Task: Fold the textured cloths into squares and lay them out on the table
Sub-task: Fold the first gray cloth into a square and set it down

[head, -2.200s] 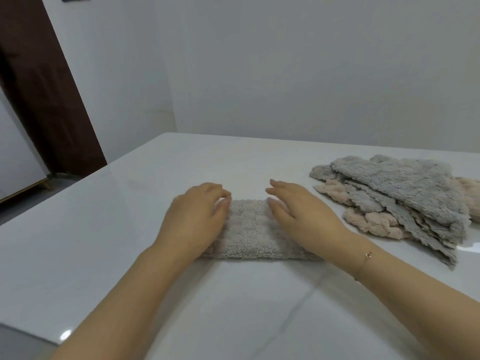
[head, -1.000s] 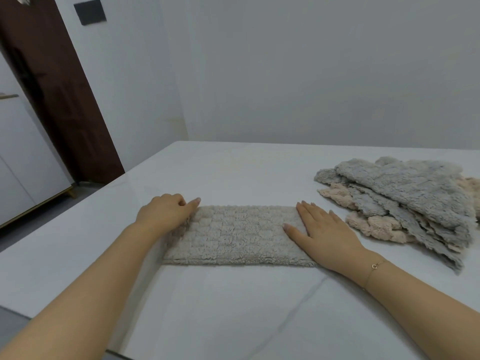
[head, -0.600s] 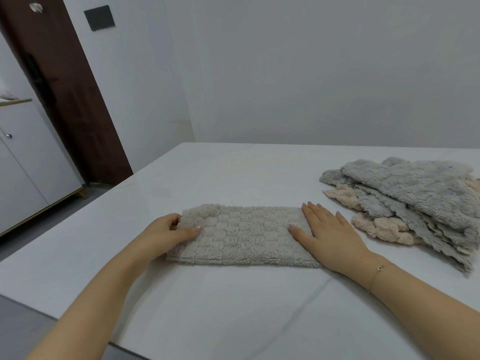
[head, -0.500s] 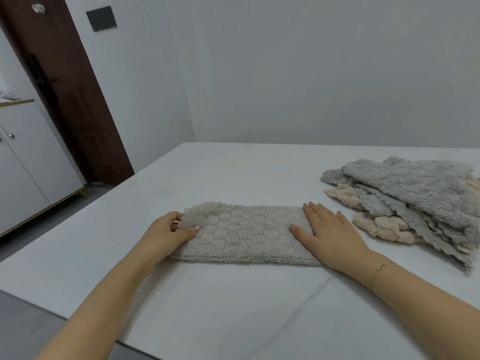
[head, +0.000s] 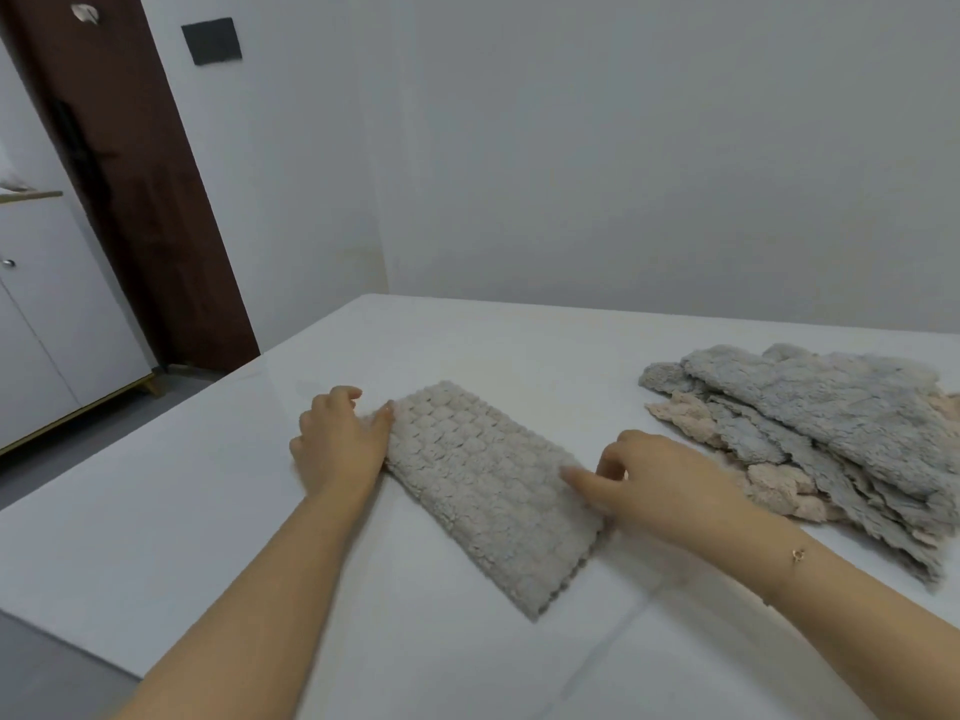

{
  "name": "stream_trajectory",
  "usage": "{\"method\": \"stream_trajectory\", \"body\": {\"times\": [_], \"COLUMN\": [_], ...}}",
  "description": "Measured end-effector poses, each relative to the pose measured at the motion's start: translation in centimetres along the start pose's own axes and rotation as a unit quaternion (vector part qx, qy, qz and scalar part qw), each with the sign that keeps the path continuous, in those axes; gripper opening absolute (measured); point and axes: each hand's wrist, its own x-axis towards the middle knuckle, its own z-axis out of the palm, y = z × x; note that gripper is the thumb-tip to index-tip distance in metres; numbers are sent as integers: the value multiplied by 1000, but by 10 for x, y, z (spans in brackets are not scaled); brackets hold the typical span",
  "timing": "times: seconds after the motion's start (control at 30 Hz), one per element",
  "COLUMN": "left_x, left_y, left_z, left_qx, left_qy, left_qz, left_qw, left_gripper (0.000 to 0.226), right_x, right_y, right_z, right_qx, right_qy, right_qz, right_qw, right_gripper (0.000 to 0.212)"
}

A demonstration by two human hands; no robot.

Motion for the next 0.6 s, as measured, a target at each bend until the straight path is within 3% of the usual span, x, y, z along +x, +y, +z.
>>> {"method": "stream_trajectory", "body": {"times": [0.1, 0.17, 0.3, 0.4, 0.5, 0.6], "left_x": [-20, -30, -35, -36, -38, -38], "left_y": [-13, -15, -2, 4, 8, 9], "left_z": [-21, -27, -19, -13, -12, -15], "left_qx": [-26, 35, 49, 45, 34, -29], "left_qy": [-20, -70, -124, -169, -200, -229], "left_qz": [-42, -37, -20, -1, 20, 16], "left_qw": [999, 996, 991, 985, 979, 973], "left_gripper": [35, 43, 51, 50, 43, 51], "right_x": [18, 36, 72, 85, 91, 89], "right_y": [14, 18, 8, -11, -25, -25], "right_z": [-3, -3, 9, 16, 21, 24], "right_qx": [82, 154, 296, 276, 233, 236], "right_qy": [-15, -61, -100, -109, -131, -114], "right_qz": [15, 19, 58, 39, -2, -3], "right_qw": [996, 986, 948, 954, 964, 965], "right_gripper": [45, 32, 49, 70, 52, 49]}}
